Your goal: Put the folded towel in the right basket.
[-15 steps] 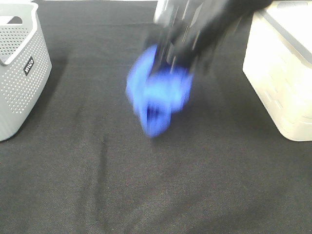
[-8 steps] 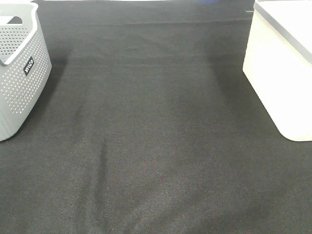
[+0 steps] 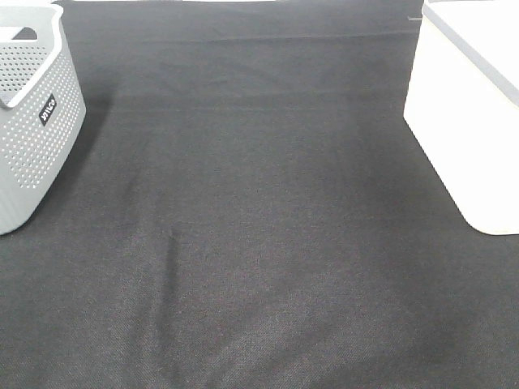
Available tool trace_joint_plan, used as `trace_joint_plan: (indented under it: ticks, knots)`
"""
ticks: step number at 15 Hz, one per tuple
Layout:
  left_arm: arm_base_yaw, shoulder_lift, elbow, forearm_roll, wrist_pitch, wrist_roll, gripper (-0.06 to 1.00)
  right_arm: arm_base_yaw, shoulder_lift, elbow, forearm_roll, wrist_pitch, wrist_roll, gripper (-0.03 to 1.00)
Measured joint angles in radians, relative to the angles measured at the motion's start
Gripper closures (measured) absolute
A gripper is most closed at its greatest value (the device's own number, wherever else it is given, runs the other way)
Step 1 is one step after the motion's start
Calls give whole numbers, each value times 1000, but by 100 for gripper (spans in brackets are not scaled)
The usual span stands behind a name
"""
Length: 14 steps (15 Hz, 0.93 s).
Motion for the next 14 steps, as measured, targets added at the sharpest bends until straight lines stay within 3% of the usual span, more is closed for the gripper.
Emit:
trace_joint_plan:
  ticks: [2,3,5,6,8,12,14]
  knots:
    - [0,0,0,0,0,0,-3,0,52,0,7,1,0,73]
    - [0,0,0,0,0,0,-3,0,99,0,-11,1,29,61]
    - [0,0,0,0,0,0,-3,0,152,0,-84,0,107,19]
    - [0,0,0,0,0,0,-3,0,166,0,-103,0,124,8]
    - [0,0,0,0,0,0,-3,0,170,0,-103,0,129,1]
    - [0,0,0,0,0,0,-3,5,126,0,26,0,69,-1]
    - [0,0,0,0,0,0,-3,23,104,0,25,-1,69,-1]
